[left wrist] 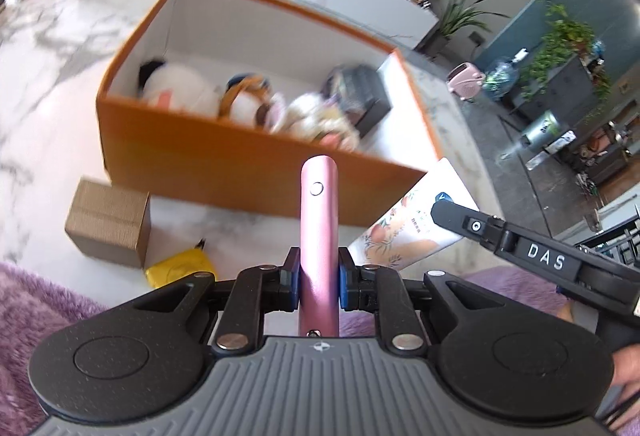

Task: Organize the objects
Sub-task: 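Lift the canister with the right tool while the left tool lifts the pink case, then lower the pink case into the orange box with the left tool while the right tool lowers the canister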

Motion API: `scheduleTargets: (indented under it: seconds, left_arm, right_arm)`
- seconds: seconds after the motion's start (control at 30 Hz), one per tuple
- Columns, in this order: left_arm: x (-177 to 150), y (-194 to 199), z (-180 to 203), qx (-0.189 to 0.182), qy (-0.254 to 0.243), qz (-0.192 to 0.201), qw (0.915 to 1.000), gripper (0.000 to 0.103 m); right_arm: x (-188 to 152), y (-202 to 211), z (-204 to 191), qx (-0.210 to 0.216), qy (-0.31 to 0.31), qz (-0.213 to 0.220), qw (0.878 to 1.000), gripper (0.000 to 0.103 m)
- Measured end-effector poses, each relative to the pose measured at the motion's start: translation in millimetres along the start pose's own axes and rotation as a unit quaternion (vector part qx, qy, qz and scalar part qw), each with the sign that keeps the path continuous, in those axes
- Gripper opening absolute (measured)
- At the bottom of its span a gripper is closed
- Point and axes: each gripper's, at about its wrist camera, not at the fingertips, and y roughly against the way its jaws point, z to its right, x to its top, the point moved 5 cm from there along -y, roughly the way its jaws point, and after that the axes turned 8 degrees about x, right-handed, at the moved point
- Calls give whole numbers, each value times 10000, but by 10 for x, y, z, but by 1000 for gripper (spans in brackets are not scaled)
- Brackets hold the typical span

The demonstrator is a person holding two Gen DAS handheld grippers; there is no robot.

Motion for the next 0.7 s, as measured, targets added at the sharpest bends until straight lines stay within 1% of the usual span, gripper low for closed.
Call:
scheduleTargets:
  seconds: [0.2, 0.33, 0.5, 0.6, 0.7]
  left_arm:
    - [298, 142, 161, -171, -153, 146, 9996, 20]
    - [538, 227, 207, -240, -205, 329, 9990, 20]
    - [872, 148, 259, -181, -311, 478, 9982, 20]
    - [1050, 18, 250, -129, -335, 474, 9982, 20]
    - [1193, -128, 233, -97, -352, 450, 9983, 20]
  right_arm:
    - [364, 406, 120, 131, -134, 442, 9988, 8]
    - [662, 534, 172, 191, -138, 735, 9970, 8]
    - [1011, 367, 179, 77, 138, 909, 9957, 8]
    - [1176, 117, 176, -66, 420, 857, 9954, 8]
    - [1252, -165, 193, -230, 742, 722, 9944, 8]
